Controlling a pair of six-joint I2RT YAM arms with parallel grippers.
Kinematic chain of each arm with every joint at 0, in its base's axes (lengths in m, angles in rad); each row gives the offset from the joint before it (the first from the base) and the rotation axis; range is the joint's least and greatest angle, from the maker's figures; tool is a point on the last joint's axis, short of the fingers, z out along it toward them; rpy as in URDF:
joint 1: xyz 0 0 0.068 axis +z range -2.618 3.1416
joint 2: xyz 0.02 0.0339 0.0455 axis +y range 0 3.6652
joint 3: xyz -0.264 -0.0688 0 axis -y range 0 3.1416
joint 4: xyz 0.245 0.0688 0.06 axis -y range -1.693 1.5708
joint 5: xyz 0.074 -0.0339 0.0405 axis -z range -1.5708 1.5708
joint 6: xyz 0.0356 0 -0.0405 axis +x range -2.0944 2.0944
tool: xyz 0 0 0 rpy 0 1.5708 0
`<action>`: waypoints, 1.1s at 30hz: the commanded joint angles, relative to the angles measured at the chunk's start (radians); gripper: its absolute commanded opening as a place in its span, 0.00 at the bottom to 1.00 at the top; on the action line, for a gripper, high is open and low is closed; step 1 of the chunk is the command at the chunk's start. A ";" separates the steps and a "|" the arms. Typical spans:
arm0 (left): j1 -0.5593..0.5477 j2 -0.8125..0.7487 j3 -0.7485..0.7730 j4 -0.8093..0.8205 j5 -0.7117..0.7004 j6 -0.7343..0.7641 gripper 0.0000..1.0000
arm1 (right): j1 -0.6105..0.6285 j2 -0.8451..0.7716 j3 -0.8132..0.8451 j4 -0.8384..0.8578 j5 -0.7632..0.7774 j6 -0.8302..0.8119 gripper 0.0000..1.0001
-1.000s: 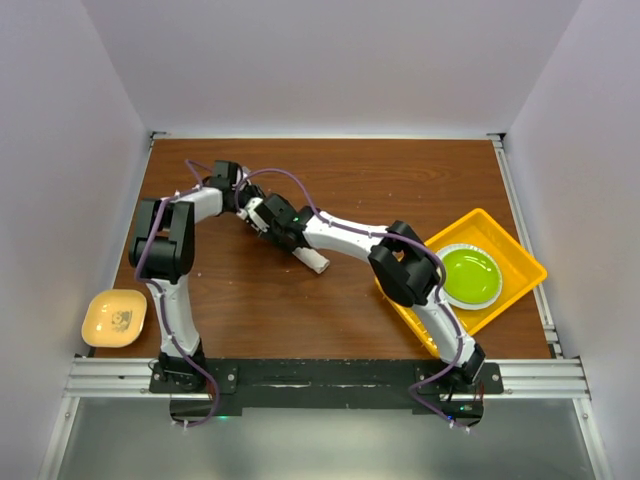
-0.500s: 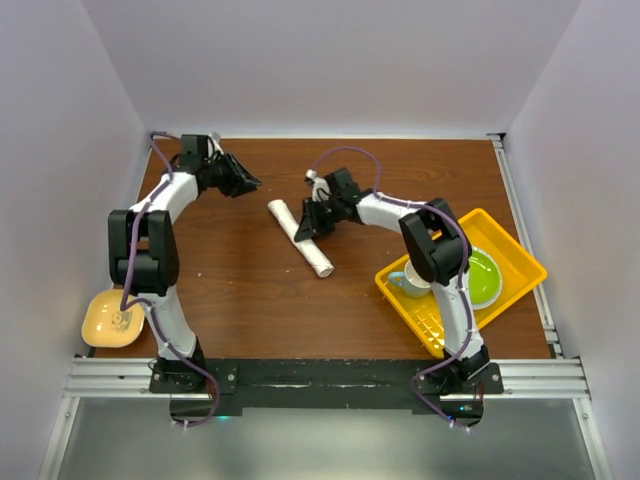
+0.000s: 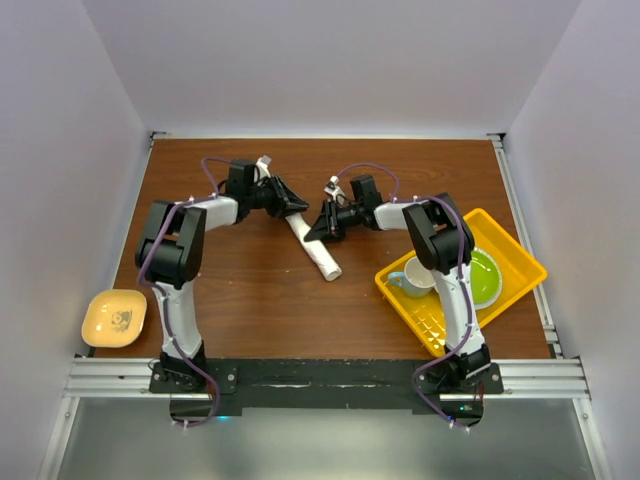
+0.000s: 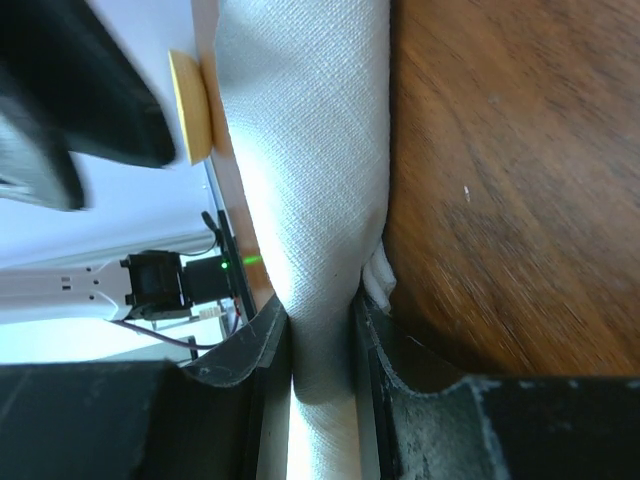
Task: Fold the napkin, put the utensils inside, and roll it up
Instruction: Roll the napkin with the utensil
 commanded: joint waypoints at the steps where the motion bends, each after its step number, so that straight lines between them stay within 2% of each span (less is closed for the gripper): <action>1: 0.004 0.056 -0.011 0.129 0.014 -0.058 0.22 | -0.011 0.042 -0.025 -0.109 0.057 -0.031 0.20; 6: 0.004 0.089 -0.036 0.083 -0.023 0.007 0.19 | -0.012 0.027 0.001 -0.149 0.078 -0.069 0.25; 11: 0.006 0.117 -0.051 0.046 -0.044 0.054 0.18 | -0.011 -0.015 0.073 -0.326 0.143 -0.189 0.34; 18: 0.006 0.132 -0.036 0.028 -0.053 0.068 0.17 | -0.009 -0.097 0.151 -0.551 0.264 -0.354 0.57; 22: 0.006 0.134 -0.013 0.013 -0.053 0.071 0.17 | 0.009 -0.153 0.182 -0.699 0.367 -0.491 0.64; 28: 0.006 0.143 0.012 -0.007 -0.055 0.073 0.17 | 0.072 -0.255 0.115 -0.738 0.586 -0.586 0.64; 33: 0.006 0.148 0.028 -0.038 -0.055 0.085 0.16 | 0.106 -0.305 0.035 -0.712 0.666 -0.609 0.59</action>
